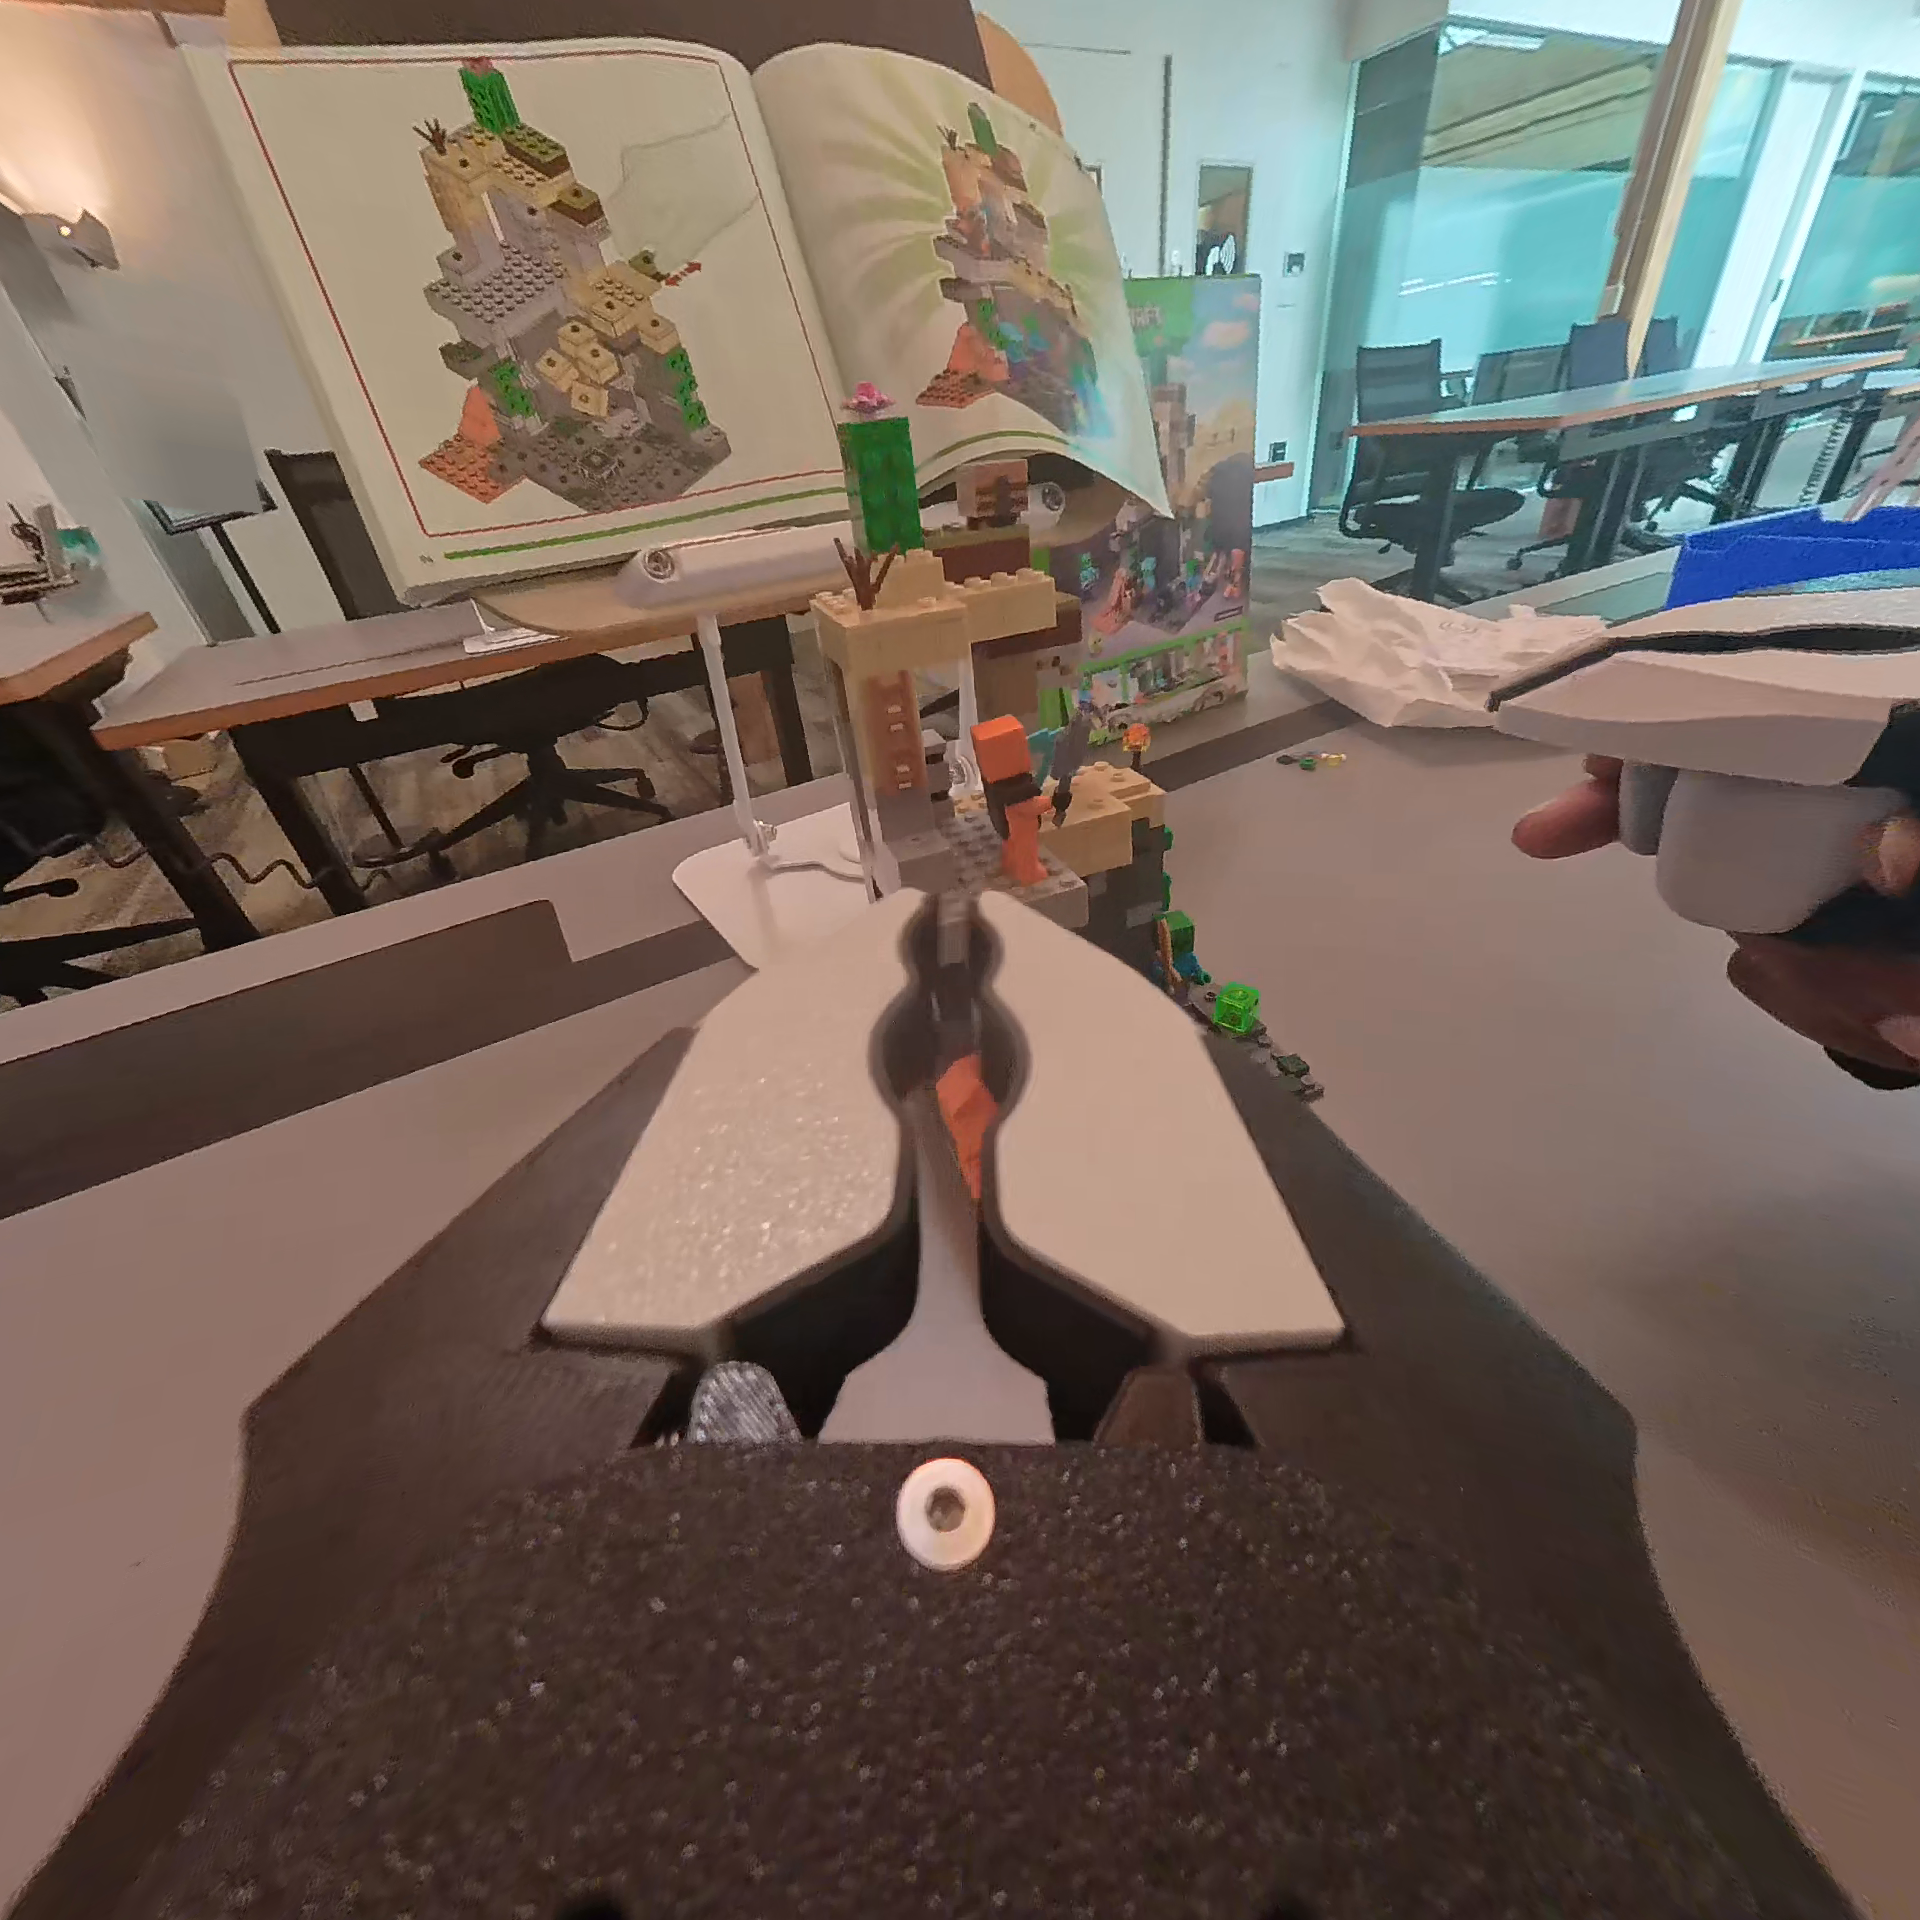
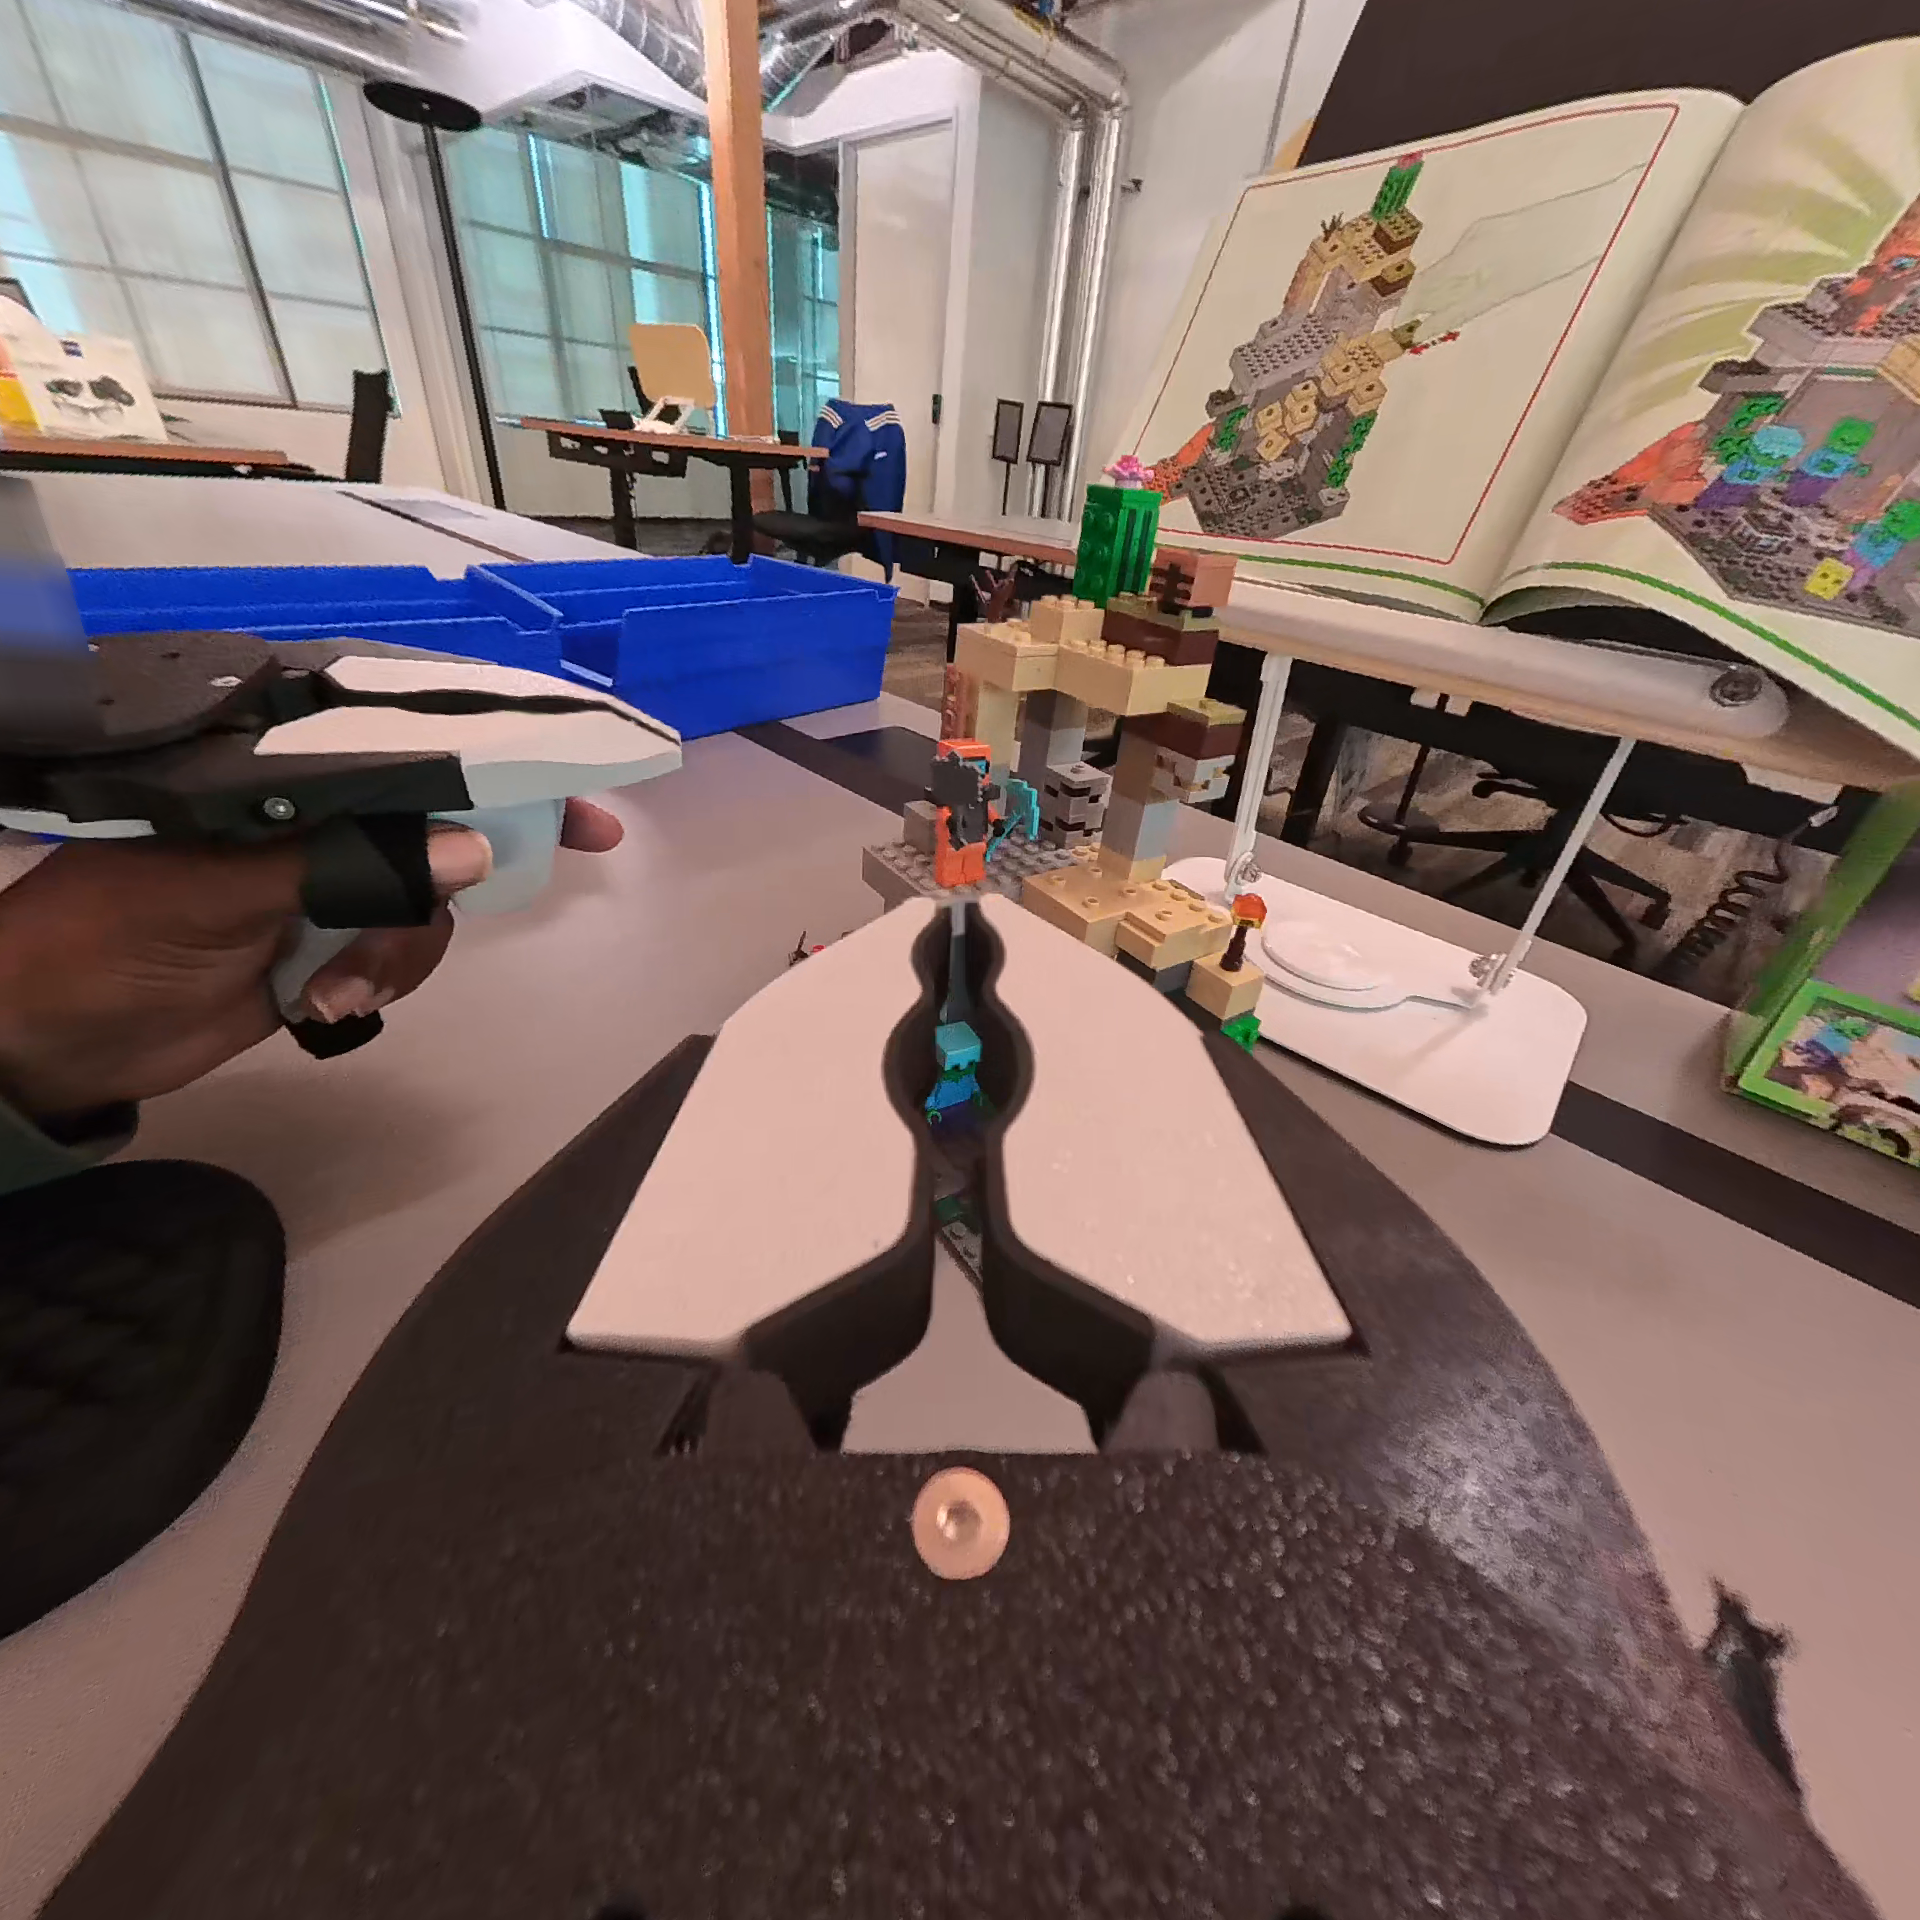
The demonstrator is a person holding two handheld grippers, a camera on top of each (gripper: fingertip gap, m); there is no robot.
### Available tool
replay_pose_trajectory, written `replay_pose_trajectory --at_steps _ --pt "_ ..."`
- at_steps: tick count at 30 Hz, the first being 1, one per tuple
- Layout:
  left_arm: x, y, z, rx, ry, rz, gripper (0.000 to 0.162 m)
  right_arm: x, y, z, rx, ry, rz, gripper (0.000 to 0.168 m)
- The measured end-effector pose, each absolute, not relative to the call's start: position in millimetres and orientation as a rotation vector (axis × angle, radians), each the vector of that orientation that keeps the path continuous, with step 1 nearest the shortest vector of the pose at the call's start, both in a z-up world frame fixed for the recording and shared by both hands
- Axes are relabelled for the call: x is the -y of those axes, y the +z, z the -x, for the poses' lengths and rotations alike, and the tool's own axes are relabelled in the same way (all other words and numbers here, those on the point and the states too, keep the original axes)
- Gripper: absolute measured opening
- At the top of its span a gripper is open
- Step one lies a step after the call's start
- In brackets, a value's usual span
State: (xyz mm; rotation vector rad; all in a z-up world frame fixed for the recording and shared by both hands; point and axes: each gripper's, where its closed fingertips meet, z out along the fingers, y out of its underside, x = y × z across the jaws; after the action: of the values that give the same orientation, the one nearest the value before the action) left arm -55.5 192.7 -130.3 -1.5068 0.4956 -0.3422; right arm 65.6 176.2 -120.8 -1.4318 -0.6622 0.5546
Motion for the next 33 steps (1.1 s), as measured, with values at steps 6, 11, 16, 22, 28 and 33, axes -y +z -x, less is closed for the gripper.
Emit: replay_pose_trajectory --at_steps 6,11,16,22,28,33 --pt "-201 -143 53 -0.491 -0.365 1.564 0.033 -181 -127 -65 0.65 0.57 1.463 0.015" --pt "-210 -148 48 -0.528 -0.342 1.579 0.04 -184 -130 -62 0.661 0.572 1.48 0.025" --pt "-227 -152 46 -0.548 -0.323 1.595 0.038 -207 -117 -60 0.71 0.517 1.476 0.024" --pt "-237 -168 56 -0.575 -0.265 1.608 0.032 -260 -84 -56 0.807 0.455 1.452 0.023" --pt "-234 -176 55 -0.581 -0.29 1.627 0.03 -301 -69 -36 0.977 0.522 1.489 0.027" --pt "-233 -175 54 -0.585 -0.294 1.621 0.029 -311 -80 -21 1.113 0.6 1.552 0.032"
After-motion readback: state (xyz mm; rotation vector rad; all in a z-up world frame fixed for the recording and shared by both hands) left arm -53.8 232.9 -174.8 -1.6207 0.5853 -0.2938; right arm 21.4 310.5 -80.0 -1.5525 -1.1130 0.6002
